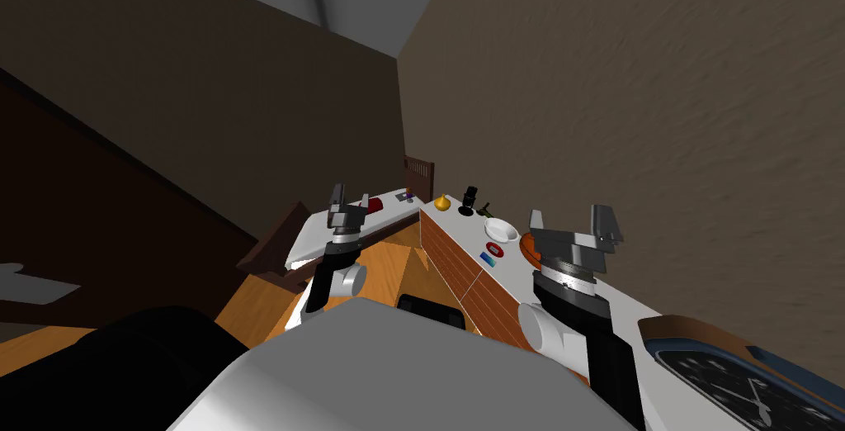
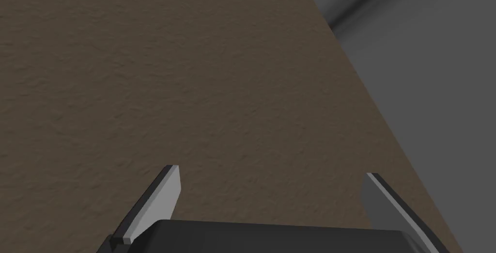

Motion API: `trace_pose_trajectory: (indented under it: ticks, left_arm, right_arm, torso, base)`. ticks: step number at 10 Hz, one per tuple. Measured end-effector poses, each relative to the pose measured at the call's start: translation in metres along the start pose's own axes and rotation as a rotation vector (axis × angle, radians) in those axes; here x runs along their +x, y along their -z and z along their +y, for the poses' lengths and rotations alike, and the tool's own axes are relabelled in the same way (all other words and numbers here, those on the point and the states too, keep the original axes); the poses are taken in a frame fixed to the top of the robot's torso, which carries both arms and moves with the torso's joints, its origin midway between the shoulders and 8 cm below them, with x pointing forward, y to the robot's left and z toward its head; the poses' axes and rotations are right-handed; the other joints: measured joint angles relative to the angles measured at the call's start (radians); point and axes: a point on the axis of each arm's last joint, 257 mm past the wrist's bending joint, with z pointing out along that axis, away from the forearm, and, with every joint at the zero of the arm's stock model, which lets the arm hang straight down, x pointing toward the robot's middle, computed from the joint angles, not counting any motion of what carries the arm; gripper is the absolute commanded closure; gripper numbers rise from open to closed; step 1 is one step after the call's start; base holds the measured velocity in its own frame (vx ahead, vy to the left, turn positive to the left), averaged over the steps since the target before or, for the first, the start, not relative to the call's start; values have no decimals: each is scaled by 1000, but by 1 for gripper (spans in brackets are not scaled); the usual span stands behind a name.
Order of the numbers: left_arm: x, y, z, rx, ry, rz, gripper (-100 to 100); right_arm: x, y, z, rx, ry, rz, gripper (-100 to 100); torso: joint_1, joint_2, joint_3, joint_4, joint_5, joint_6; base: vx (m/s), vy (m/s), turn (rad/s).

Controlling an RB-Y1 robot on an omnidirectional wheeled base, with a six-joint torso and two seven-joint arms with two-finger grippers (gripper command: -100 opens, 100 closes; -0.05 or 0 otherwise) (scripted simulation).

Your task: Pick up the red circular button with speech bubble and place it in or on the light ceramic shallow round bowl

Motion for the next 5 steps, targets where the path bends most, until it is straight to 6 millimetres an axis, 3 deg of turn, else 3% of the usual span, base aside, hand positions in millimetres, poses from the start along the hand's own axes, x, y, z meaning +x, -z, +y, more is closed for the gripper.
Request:
trace_pose_trajectory:
  ticks: [5]
  left_arm:
    - [0,0,0,0,0,0,0]
  right_arm:
    - [21,-1,-23,62,63,127,-100]
  torso:
    - [-2,-1,0,0,0,0]
  base:
    - [3,-14,72]
